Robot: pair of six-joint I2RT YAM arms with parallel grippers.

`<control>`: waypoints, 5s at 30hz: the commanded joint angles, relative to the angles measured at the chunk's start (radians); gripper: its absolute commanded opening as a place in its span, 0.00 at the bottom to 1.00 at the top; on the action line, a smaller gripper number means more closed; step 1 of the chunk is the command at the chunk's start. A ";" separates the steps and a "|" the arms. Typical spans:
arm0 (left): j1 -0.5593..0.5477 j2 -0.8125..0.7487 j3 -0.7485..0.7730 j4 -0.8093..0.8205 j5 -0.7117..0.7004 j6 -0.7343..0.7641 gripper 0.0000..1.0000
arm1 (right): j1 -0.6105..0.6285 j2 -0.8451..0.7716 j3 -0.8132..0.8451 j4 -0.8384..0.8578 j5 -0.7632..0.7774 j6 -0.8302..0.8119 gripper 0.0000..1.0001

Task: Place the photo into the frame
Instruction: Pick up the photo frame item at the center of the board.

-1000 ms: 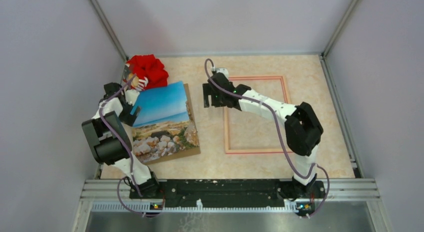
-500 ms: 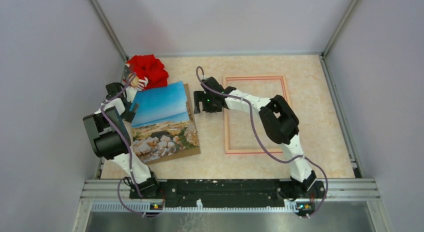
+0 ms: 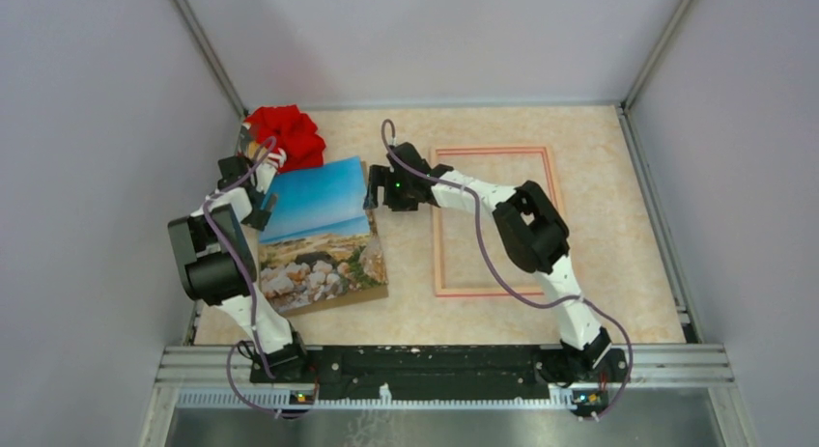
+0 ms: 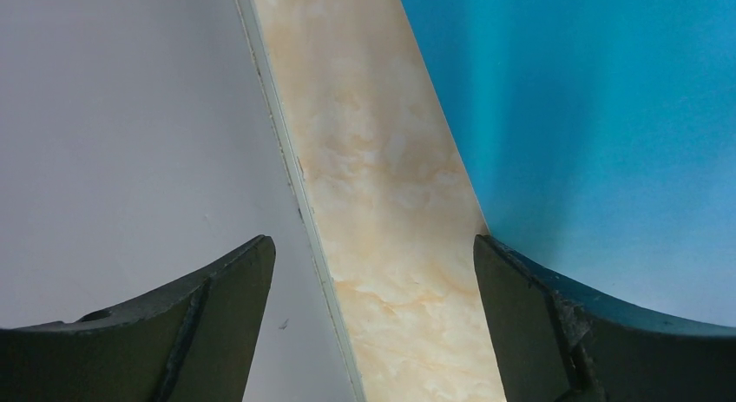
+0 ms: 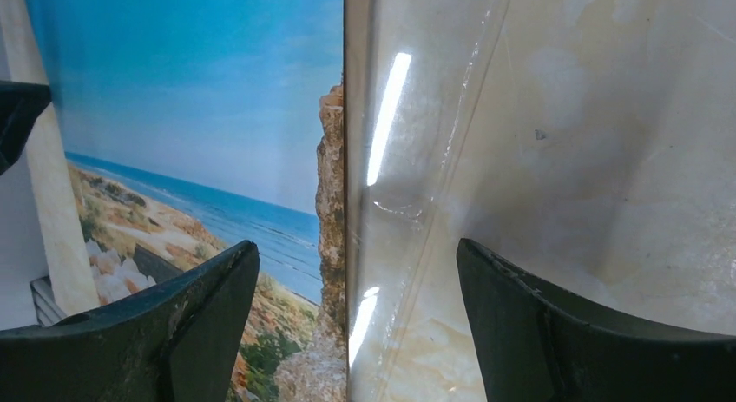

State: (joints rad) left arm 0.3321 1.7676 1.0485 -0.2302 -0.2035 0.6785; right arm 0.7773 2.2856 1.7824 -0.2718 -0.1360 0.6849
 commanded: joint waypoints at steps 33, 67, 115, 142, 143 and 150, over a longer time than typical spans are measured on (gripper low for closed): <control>-0.018 0.038 -0.108 -0.045 0.091 -0.005 0.89 | -0.065 -0.088 -0.325 0.780 -0.367 0.598 0.71; -0.027 0.041 -0.088 -0.086 0.125 0.016 0.86 | -0.051 -0.002 -0.237 0.994 -0.451 0.728 0.49; -0.068 -0.052 0.292 -0.542 0.372 -0.008 0.99 | -0.258 -0.550 0.018 -0.237 -0.029 -0.163 0.00; -0.406 -0.291 0.444 -0.393 0.957 -0.422 0.98 | -0.319 -0.840 0.195 -0.348 -0.155 -0.173 0.00; -0.406 -0.317 0.426 -0.355 0.993 -0.455 0.98 | -0.329 -0.863 0.166 -0.317 -0.181 -0.151 0.00; -0.376 -0.386 0.392 -0.227 1.387 -0.670 0.98 | -0.471 -1.009 -0.145 0.051 -0.445 0.113 0.00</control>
State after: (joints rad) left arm -0.0639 1.4078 1.4525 -0.5865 0.8597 0.1741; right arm 0.3809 1.3388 1.7592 -0.5053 -0.3904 0.6018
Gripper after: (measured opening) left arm 0.986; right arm 0.006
